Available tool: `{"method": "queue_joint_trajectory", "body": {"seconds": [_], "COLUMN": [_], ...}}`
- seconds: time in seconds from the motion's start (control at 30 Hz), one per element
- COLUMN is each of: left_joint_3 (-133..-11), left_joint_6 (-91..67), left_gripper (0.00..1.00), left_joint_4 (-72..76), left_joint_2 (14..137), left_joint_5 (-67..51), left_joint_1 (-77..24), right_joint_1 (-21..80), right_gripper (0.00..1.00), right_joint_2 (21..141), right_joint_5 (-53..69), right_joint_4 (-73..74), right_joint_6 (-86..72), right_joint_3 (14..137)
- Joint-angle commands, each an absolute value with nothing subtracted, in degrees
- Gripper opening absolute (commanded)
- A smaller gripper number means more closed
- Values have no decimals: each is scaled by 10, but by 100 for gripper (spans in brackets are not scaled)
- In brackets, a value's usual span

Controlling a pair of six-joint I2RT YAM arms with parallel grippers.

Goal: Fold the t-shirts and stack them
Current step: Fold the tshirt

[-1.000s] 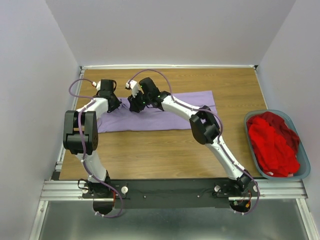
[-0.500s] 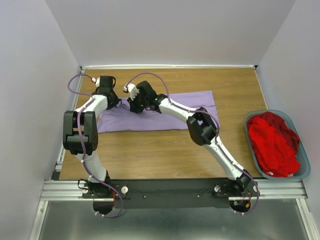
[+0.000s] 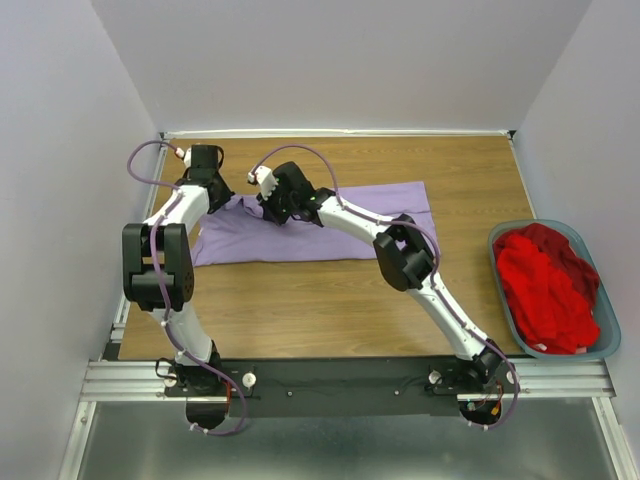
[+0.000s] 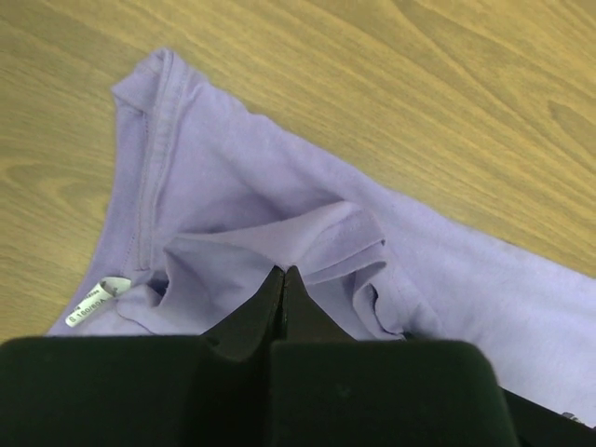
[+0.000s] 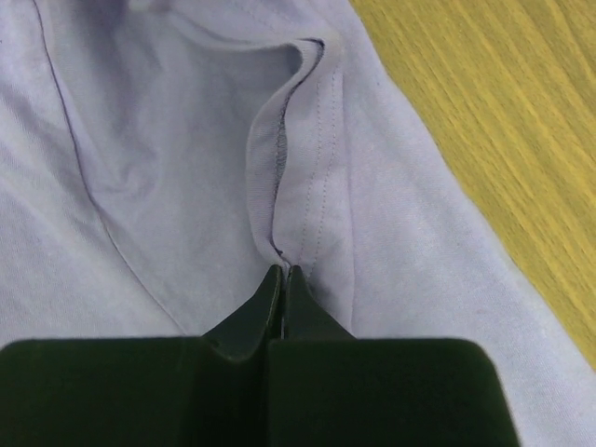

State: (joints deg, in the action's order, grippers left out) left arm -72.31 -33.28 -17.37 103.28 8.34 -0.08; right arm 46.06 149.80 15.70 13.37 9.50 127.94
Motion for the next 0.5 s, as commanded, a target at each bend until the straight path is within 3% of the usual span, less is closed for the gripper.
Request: {"method": "queue_joint_trajectory", "body": {"seconds": [0.0, 0.47], "left_joint_3": [-752, -853], "left_joint_6": [-315, -263], "left_gripper": [0, 0], "left_joint_4": [-192, -219], "left_joint_2": [1031, 1106], "left_joint_5": [90, 46], "left_joint_1": [13, 26], "right_joint_1": [464, 458], "right_gripper": [1, 0], "right_joint_2": [1458, 1450], "right_joint_5": [142, 97], "right_joint_4": [134, 126], "right_joint_6": [101, 97], "right_joint_3": [1265, 1265]}}
